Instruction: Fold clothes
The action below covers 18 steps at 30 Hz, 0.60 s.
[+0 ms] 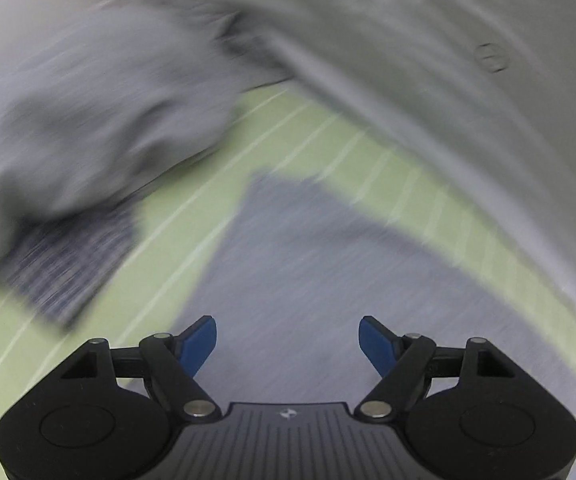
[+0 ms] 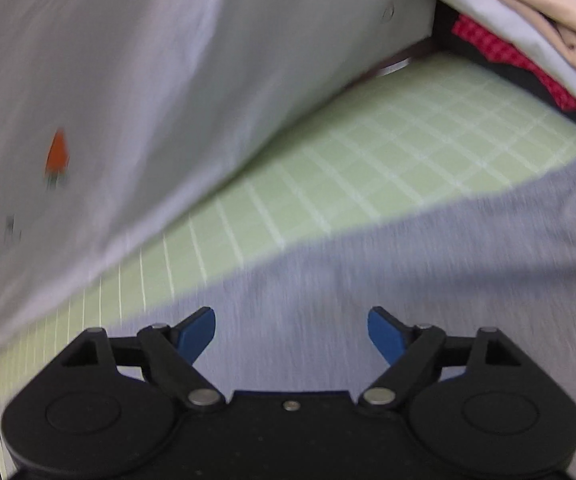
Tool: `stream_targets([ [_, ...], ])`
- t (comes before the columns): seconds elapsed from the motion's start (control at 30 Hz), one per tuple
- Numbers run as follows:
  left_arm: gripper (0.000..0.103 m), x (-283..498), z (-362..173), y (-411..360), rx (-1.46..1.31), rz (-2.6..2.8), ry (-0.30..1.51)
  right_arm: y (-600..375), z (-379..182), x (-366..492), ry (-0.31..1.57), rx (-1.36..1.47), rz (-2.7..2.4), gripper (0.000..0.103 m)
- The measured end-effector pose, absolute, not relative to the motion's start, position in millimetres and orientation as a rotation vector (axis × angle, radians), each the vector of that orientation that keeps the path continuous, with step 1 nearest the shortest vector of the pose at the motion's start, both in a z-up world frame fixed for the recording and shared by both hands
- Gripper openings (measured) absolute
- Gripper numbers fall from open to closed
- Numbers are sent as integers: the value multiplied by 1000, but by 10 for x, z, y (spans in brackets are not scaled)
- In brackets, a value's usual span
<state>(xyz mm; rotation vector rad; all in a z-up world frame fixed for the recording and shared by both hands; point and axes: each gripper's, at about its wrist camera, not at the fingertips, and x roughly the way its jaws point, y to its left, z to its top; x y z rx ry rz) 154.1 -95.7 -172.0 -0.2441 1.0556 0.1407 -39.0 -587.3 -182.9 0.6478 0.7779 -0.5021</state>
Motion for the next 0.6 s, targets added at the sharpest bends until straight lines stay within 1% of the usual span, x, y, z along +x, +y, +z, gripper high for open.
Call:
stream_targets([
  [0.13, 80, 1089, -1814, -642, -322, 207, 1107, -5658, -1914, -554, 840, 662, -463, 85],
  [0.23, 80, 956, -1932, -528, -399, 203, 1138, -5530, -1921, -582, 860, 660, -446, 85],
  [0.37, 81, 974, -1977, -601, -393, 167, 1122, -5360, -1930, -621, 887, 657, -423, 85],
  [0.47, 77, 994, -1968, -685, -361, 140, 1108, -5271, -1855, -600, 885, 636, -410, 85],
  [0.5, 71, 1004, -1960, -709, -345, 150, 1100, -5245, -1831, -589, 885, 626, -408, 85],
  [0.57, 54, 1010, -1947, -737, -327, 175, 1077, -5201, -1794, -588, 886, 614, -403, 85],
  [0.6, 32, 1036, -1960, -728, -333, 188, 1065, -5179, -1776, -594, 888, 609, -398, 85],
])
